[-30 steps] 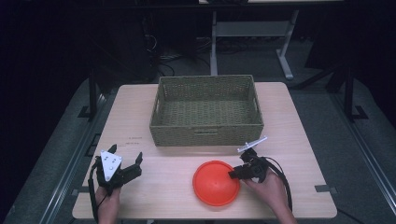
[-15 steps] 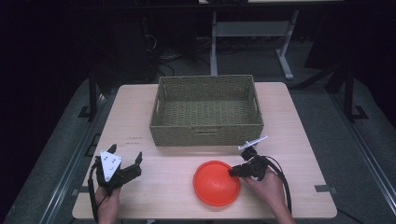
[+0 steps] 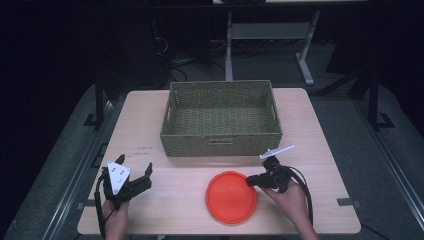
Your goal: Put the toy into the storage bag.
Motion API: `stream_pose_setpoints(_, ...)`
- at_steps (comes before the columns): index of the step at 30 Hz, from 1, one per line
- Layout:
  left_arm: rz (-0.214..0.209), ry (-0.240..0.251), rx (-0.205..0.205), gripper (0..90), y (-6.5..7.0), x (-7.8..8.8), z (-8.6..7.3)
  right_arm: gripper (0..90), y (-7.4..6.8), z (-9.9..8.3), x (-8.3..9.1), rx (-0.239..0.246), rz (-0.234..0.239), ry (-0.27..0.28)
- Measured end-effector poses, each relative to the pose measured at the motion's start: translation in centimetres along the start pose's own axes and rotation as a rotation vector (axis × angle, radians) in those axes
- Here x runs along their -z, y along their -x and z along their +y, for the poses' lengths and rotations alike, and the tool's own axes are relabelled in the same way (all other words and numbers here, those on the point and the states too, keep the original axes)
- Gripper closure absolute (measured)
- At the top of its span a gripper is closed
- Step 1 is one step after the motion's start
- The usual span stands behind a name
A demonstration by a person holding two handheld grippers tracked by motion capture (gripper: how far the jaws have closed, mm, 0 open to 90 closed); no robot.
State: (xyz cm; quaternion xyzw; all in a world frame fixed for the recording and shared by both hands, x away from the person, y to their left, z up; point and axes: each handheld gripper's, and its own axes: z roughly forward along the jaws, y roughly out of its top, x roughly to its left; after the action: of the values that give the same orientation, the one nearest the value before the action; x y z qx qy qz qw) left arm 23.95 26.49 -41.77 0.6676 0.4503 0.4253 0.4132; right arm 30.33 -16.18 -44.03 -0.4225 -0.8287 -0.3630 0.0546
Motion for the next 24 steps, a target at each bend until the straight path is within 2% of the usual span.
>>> stream_pose_setpoints(3, 0.001, 0.004, 0.001, 12.7, 0.0, 0.0, 0.0, 81.9, -0.1, 0.1, 0.6, -0.006, 0.031, 0.037)
stream_pose_setpoints(12, 0.006, 0.005, -0.002, 12.7, 0.0, 0.1, 0.0, 82.3, -1.2, 1.2, 3.1, 0.025, 0.056, 0.086)
stream_pose_setpoints(24, 0.011, -0.002, -0.007, 12.8, -0.1, 0.2, 0.0, 82.3, -2.5, 2.5, 5.7, 0.076, -0.007, 0.09)
